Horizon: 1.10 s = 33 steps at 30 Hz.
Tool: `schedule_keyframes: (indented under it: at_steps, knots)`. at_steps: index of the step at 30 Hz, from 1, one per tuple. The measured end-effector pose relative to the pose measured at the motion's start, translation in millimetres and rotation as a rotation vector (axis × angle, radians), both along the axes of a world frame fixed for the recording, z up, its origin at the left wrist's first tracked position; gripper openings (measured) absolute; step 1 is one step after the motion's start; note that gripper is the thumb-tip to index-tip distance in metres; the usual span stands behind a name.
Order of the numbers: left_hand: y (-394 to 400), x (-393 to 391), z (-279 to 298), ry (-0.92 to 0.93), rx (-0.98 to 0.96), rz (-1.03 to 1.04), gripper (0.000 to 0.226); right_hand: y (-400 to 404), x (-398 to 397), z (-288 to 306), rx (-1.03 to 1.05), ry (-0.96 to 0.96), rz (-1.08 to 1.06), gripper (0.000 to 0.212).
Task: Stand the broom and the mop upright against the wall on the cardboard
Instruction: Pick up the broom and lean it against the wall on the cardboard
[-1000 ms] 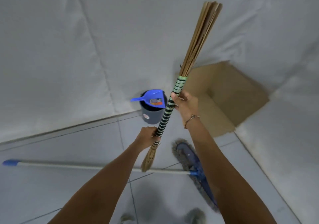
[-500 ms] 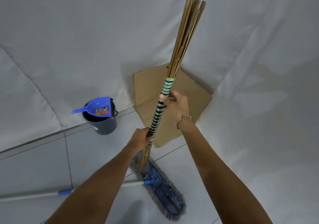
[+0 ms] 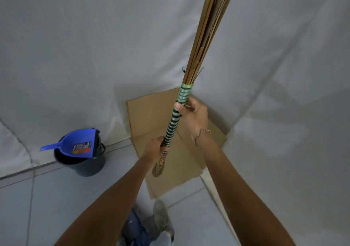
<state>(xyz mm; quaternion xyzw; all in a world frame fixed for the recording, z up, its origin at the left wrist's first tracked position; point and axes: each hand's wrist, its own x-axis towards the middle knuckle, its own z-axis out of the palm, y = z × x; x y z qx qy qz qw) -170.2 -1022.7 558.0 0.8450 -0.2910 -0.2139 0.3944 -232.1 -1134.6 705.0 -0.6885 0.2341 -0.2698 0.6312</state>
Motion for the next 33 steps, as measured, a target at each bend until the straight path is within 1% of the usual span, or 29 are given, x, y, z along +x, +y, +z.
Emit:
schedule_keyframes:
  at_steps: [4, 7, 8, 11, 16, 19, 23, 27, 30, 33]
  knots:
    - [-70.5, 54.5, -14.9, -0.036, 0.077, 0.027, 0.022, -72.7, 60.3, -12.8, 0.003, 0.045, 0.029, 0.022]
    - [-119.3, 90.1, -15.8, -0.010, 0.104, 0.050, 0.020, -128.8, 95.4, -19.2, 0.015, 0.054, 0.028, 0.020]
    - [-126.4, 95.3, -14.6, -0.007, 0.100, 0.059, 0.020, -139.3, 100.2, -20.2, 0.022, 0.050, 0.016, 0.019]
    - [-149.9, 115.2, -8.0, 0.061, 0.089, 0.092, 0.023, -175.0, 122.1, -19.8, 0.045, 0.062, 0.007, 0.029]
    - [-181.8, 150.8, -11.0, 0.145, 0.069, 0.169, 0.022, -219.6, 172.5, -26.3, 0.037, 0.103, 0.078, 0.024]
    - [-203.6, 180.7, -20.2, 0.125, 0.106, 0.184, 0.022, -241.4, 208.0, -36.3, 0.024, 0.092, 0.115, 0.024]
    - [-244.4, 225.9, -45.0, 0.142, 0.129, 0.283, 0.024, -289.5, 266.8, -66.1, -0.004, 0.129, 0.169, 0.026]
    - [-286.6, 264.0, -83.0, 0.219, 0.139, 0.335, 0.014, -334.8, 314.5, -108.9, -0.053, 0.208, 0.171, 0.027]
    - [-319.5, 292.0, -117.6, 0.256, 0.189, 0.348, 0.017, -360.0, 345.8, -151.4, -0.103, 0.276, 0.169, 0.027]
    - [-345.7, 314.7, -164.6, 0.268, 0.198, 0.386, 0.023, -380.5, 375.6, -200.6, -0.187, 0.287, 0.124, 0.025]
